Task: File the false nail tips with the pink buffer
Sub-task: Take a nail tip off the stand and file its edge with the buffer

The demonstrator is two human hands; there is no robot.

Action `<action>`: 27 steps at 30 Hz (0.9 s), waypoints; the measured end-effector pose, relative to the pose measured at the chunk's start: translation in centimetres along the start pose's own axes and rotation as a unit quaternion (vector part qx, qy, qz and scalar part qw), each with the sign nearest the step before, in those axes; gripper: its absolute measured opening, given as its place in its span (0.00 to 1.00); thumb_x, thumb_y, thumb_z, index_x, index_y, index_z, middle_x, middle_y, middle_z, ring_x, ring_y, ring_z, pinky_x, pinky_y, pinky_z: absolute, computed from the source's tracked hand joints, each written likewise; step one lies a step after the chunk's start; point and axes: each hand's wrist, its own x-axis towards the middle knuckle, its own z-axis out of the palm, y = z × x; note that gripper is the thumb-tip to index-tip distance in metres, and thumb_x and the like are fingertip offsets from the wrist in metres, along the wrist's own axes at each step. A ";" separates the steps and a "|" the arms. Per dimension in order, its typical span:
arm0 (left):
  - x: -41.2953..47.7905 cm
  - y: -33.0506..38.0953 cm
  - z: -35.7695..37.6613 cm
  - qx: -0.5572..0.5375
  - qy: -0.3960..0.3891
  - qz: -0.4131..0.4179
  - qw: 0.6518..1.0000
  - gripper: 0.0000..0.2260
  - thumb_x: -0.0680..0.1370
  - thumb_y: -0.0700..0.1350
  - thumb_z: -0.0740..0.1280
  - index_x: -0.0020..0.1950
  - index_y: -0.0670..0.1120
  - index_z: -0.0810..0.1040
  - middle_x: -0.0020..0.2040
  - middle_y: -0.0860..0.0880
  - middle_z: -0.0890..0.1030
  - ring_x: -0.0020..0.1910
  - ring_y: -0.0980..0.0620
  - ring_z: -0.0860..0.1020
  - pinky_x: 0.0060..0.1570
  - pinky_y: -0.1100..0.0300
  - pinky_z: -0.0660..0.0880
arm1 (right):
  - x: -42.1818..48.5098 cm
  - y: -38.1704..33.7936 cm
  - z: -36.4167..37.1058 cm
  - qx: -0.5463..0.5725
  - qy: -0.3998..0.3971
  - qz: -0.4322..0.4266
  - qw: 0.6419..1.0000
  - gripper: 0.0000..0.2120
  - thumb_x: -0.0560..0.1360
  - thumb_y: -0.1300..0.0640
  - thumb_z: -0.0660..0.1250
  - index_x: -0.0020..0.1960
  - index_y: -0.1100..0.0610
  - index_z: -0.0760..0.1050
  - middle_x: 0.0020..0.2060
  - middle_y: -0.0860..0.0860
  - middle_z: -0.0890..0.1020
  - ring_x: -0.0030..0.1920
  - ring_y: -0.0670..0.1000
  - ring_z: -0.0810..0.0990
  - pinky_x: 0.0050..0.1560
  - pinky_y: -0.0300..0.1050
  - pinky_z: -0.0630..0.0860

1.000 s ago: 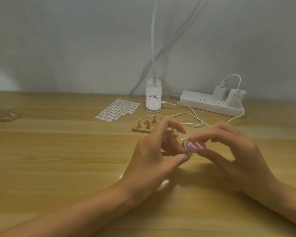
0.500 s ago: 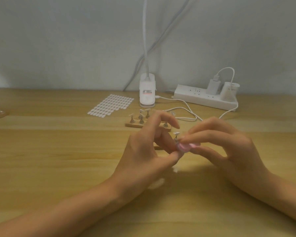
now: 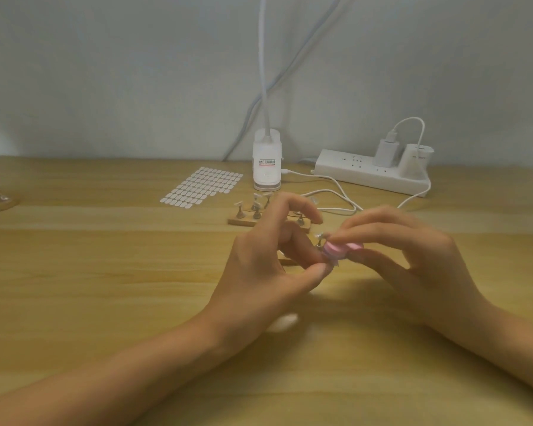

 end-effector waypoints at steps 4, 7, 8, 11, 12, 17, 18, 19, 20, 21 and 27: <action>0.0 0.0 -0.1 -0.011 -0.006 0.000 1.000 0.18 0.73 0.41 0.78 0.56 0.49 0.73 0.33 0.57 0.81 0.35 0.63 0.80 0.35 0.77 0.68 | -0.1 -0.2 0.1 -0.002 -0.026 -0.025 0.999 0.08 0.78 0.59 0.71 0.56 0.52 0.82 0.52 0.49 0.82 0.55 0.50 0.83 0.55 0.44 0.78; 0.0 0.1 0.0 -0.011 -0.001 -0.008 1.000 0.18 0.73 0.40 0.78 0.56 0.50 0.73 0.33 0.56 0.81 0.35 0.61 0.81 0.34 0.76 0.68 | -0.1 0.0 0.0 0.005 -0.002 0.003 1.000 0.09 0.77 0.60 0.71 0.56 0.52 0.82 0.52 0.50 0.83 0.54 0.50 0.83 0.54 0.47 0.79; 0.0 0.2 0.1 -0.011 -0.001 -0.008 1.000 0.18 0.73 0.42 0.78 0.56 0.50 0.73 0.33 0.56 0.81 0.36 0.61 0.81 0.34 0.76 0.68 | 0.0 0.0 0.0 0.010 -0.001 0.002 1.000 0.08 0.78 0.60 0.71 0.56 0.52 0.82 0.52 0.50 0.82 0.54 0.50 0.83 0.54 0.47 0.79; 0.1 0.2 0.1 -0.008 -0.002 -0.011 1.000 0.17 0.73 0.44 0.78 0.56 0.50 0.73 0.34 0.57 0.81 0.36 0.61 0.81 0.33 0.75 0.68 | 0.0 0.0 0.0 0.006 -0.011 -0.010 1.000 0.08 0.78 0.57 0.70 0.56 0.51 0.82 0.52 0.49 0.82 0.54 0.49 0.83 0.55 0.43 0.77; 0.1 0.2 0.1 -0.007 -0.001 -0.016 1.000 0.17 0.73 0.43 0.78 0.55 0.51 0.73 0.34 0.56 0.82 0.37 0.60 0.81 0.33 0.74 0.68 | -0.1 0.1 -0.1 0.002 -0.004 0.001 1.000 0.08 0.78 0.58 0.70 0.56 0.52 0.82 0.51 0.49 0.83 0.54 0.50 0.83 0.54 0.43 0.77; 0.1 0.3 0.1 -0.001 -0.003 -0.010 1.000 0.16 0.74 0.46 0.77 0.55 0.51 0.72 0.34 0.56 0.81 0.37 0.60 0.82 0.33 0.73 0.69 | -0.1 0.1 -0.1 -0.006 -0.005 -0.007 1.000 0.08 0.78 0.59 0.71 0.57 0.51 0.82 0.51 0.50 0.83 0.53 0.50 0.82 0.55 0.41 0.76; 0.1 0.3 0.1 -0.003 -0.003 -0.016 1.000 0.16 0.74 0.43 0.77 0.55 0.52 0.72 0.35 0.55 0.82 0.38 0.60 0.82 0.33 0.72 0.69 | -0.1 0.1 -0.2 -0.006 -0.001 0.003 1.000 0.09 0.78 0.59 0.71 0.57 0.51 0.82 0.50 0.50 0.83 0.52 0.49 0.82 0.54 0.40 0.75; 0.1 0.2 0.1 -0.006 -0.003 -0.019 1.000 0.17 0.74 0.41 0.77 0.54 0.52 0.72 0.35 0.55 0.82 0.38 0.59 0.82 0.33 0.72 0.69 | -0.1 0.1 -0.2 -0.007 0.004 0.011 1.000 0.09 0.77 0.59 0.71 0.57 0.51 0.82 0.49 0.50 0.83 0.51 0.48 0.82 0.53 0.39 0.75; 0.1 0.2 0.1 -0.007 -0.003 -0.017 1.000 0.17 0.74 0.41 0.77 0.54 0.52 0.72 0.35 0.55 0.82 0.38 0.59 0.82 0.33 0.72 0.69 | -0.1 0.1 -0.2 -0.008 0.004 0.008 1.000 0.09 0.77 0.59 0.71 0.57 0.51 0.81 0.49 0.51 0.83 0.51 0.48 0.81 0.52 0.39 0.75; 0.1 0.2 0.1 -0.006 -0.004 -0.013 1.000 0.16 0.74 0.43 0.77 0.54 0.52 0.72 0.34 0.56 0.82 0.37 0.60 0.81 0.32 0.72 0.68 | -0.1 0.0 -0.2 -0.008 -0.002 -0.005 1.000 0.09 0.77 0.59 0.72 0.57 0.51 0.81 0.49 0.51 0.83 0.51 0.48 0.82 0.53 0.40 0.76; 0.0 -0.1 0.1 -0.008 -0.009 -0.015 1.000 0.18 0.73 0.40 0.77 0.55 0.52 0.72 0.35 0.55 0.82 0.37 0.60 0.81 0.33 0.71 0.69 | 0.0 -0.3 -0.1 -0.002 -0.004 -0.006 1.000 0.07 0.78 0.59 0.71 0.55 0.53 0.83 0.47 0.52 0.82 0.49 0.50 0.82 0.51 0.48 0.78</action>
